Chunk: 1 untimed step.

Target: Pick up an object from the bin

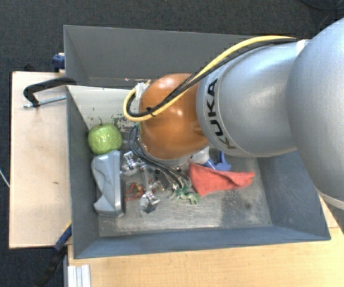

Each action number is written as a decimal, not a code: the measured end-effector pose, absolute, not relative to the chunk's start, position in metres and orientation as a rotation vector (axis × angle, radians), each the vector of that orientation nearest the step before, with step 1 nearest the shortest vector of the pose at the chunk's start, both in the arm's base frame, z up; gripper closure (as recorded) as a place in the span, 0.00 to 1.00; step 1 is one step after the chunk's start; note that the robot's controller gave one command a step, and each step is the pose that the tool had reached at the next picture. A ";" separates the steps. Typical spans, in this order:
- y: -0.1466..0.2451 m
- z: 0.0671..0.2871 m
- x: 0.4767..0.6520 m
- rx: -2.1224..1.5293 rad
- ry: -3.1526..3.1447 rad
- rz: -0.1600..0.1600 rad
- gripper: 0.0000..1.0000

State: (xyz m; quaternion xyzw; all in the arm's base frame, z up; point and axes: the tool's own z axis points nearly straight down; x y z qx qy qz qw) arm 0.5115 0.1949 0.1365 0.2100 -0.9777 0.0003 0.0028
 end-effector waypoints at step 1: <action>0.191 0.130 0.514 0.777 -3.047 0.003 1.00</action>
Offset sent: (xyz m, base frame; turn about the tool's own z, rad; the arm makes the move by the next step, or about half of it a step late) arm 0.0000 0.0000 0.0000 0.0000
